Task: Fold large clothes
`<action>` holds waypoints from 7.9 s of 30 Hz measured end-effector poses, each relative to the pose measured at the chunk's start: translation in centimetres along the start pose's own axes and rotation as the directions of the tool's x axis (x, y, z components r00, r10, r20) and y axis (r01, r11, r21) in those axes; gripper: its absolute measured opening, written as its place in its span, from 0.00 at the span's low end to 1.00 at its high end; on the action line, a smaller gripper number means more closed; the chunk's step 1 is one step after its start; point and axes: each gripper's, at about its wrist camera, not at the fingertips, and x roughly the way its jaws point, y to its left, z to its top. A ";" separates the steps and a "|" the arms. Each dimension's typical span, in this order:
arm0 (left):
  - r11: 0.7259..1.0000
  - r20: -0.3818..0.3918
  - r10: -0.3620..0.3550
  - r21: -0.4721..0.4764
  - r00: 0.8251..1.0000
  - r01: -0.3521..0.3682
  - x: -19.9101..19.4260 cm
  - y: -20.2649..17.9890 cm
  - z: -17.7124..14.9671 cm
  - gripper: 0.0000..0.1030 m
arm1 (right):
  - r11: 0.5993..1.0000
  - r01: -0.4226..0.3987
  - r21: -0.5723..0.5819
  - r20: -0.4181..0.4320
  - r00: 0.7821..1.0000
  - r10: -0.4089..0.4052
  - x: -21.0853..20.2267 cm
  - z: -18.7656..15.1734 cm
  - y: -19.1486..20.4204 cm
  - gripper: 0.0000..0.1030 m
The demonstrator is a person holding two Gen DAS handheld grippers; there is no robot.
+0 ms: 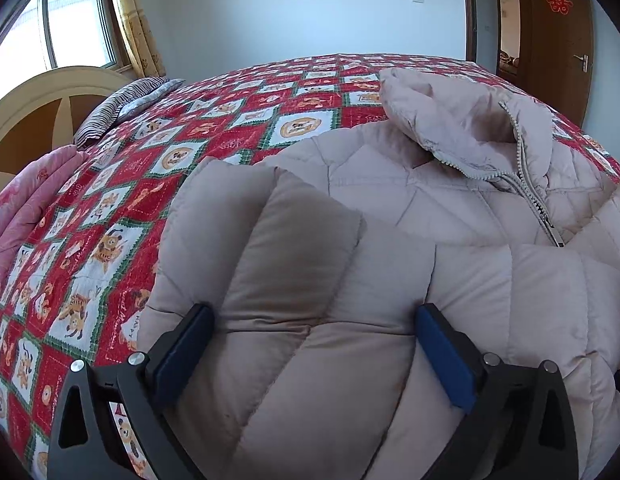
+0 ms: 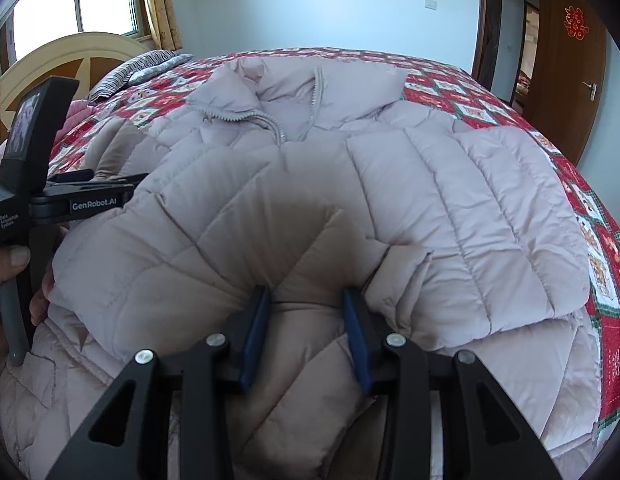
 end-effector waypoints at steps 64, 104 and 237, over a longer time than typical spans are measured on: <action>0.998 0.022 0.000 0.059 1.000 -0.001 5.7 -3.0 14.6 0.99 | 0.993 0.046 0.107 -0.249 0.968 -0.018 11.5 16.4 -14.4 0.36; 0.983 -0.046 0.037 0.182 0.998 -0.028 8.9 -7.0 13.9 0.99 | 0.999 -0.026 0.047 0.054 0.998 0.024 4.9 22.5 -8.6 0.38; 0.972 0.000 -0.221 0.086 0.975 0.221 -22.6 6.2 -27.1 0.15 | 0.958 -0.061 0.279 0.019 0.998 0.058 -19.7 -21.8 -8.8 0.12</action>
